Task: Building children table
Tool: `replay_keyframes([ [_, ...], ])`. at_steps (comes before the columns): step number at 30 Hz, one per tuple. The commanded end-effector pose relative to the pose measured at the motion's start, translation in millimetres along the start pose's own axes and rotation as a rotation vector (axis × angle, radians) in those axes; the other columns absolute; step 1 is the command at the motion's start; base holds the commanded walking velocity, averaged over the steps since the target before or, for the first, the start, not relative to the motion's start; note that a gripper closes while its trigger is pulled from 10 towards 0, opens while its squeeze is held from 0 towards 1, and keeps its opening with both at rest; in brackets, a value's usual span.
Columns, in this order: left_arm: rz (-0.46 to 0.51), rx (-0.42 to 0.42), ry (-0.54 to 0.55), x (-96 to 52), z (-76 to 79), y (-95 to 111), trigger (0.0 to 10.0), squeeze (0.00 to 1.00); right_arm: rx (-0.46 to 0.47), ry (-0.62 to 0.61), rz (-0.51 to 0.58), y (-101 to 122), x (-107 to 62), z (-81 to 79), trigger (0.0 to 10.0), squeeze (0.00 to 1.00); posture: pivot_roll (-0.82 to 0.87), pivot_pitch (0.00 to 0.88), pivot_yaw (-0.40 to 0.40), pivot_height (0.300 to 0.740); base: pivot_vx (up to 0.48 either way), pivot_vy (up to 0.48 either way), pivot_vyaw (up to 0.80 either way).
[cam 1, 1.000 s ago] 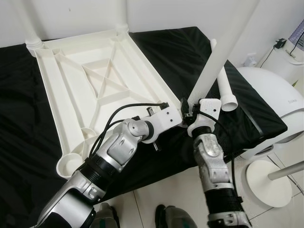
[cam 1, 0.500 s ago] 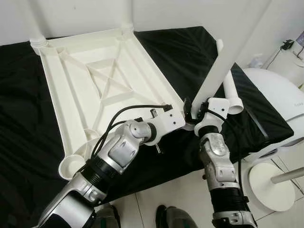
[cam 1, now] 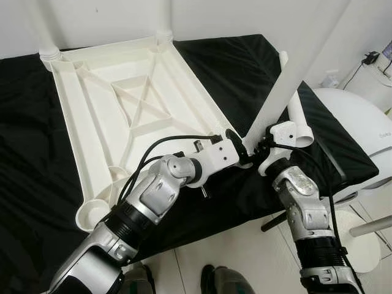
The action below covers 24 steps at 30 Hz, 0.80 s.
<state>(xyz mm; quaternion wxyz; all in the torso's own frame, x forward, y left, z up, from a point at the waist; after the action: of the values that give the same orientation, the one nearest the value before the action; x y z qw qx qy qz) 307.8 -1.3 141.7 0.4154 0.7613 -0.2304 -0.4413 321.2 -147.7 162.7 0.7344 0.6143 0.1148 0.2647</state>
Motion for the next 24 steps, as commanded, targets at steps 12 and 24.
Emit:
replay_keyframes([
  [12, -0.06, -0.008, 0.018, 0.4, -2.6, -13, 10.0, 0.0, 0.035, 0.184, -0.068, -17, -16.3, 32.4, 10.0, 0.0, -0.01, 0.083, -0.044, 0.74, 0.0, 0.0, 0.0],
  [24, -0.058, -0.003, 0.011, 1.1, -2.1, -12, 10.0, 0.0, 0.018, 0.187, -0.082, -23, -12.4, 45.8, 10.0, 0.0, -0.01, 0.082, -0.034, 0.74, 0.0, 0.0, 0.0],
])
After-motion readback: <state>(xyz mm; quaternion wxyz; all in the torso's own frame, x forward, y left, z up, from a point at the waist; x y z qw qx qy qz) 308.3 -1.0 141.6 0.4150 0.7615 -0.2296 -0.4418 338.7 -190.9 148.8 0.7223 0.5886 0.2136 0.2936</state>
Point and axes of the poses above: a point about 5 cm out from each wrist's last joint towards the gripper, its own x axis pointing out of the wrist towards the gripper, its own y axis along the axis of the wrist's last joint, z = x × y, the point moved 2 cm from there along x, pointing out of the wrist towards the gripper, and after that the axes turned 9 degrees about -x, right-handed, at the moved point
